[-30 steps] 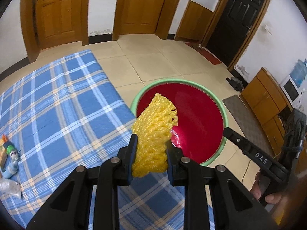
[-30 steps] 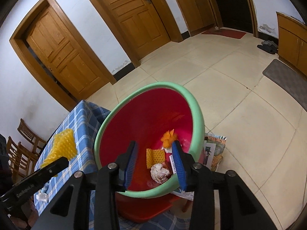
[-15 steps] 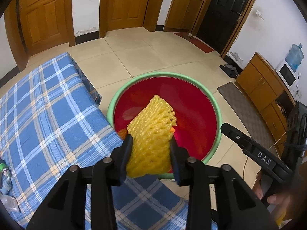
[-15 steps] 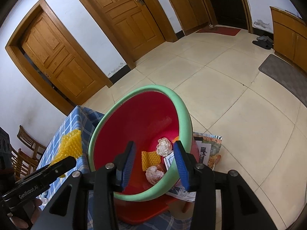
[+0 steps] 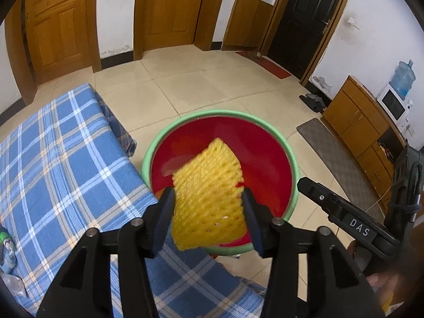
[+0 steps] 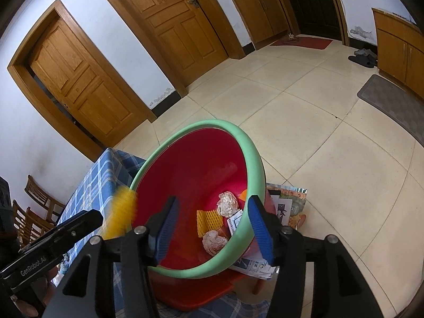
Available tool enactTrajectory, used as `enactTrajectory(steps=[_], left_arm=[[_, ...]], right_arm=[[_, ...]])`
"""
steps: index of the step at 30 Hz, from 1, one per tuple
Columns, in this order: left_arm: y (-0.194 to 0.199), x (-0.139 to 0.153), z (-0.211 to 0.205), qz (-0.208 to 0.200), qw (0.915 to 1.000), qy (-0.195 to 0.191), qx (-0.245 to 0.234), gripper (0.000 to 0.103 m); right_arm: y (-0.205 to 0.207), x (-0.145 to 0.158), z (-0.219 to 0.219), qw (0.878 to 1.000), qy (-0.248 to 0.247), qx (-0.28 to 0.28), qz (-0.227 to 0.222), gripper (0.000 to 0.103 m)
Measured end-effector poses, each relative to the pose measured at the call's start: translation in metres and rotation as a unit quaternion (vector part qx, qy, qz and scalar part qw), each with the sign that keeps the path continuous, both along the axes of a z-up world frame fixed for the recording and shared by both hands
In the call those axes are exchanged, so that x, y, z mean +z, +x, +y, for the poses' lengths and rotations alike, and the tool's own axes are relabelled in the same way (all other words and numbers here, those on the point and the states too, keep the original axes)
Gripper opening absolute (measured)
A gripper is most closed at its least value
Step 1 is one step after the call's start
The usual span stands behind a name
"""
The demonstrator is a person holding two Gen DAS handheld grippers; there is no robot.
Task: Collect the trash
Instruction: 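Carry net and orange bag over the red bin and open both tools to drop them, then move both tools back over the table and grasp the clear plastic bag with the left tool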
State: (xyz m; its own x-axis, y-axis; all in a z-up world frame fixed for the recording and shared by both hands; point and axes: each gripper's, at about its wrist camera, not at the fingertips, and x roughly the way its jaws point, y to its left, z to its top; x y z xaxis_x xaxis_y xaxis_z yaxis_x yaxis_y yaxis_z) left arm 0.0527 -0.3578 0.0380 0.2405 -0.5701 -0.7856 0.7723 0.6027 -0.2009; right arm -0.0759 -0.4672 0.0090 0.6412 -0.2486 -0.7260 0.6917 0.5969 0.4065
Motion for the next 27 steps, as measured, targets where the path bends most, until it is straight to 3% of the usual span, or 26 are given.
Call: enactTrajectory(steps=[13,27], left_arm=[[0.004,0.005,0.017,-0.001,0.9997,-0.008,0.023,0.056],[0.009,0.011,0.091,0.006,0.9937,-0.017,0.11,0.056]], right_arm=[[0.002,0.011,0.005,1.0,-0.005,0.004,-0.005,0.067],[0.017,0.02,0.031,0.999,-0.013,0.05,-0.007,0.075]])
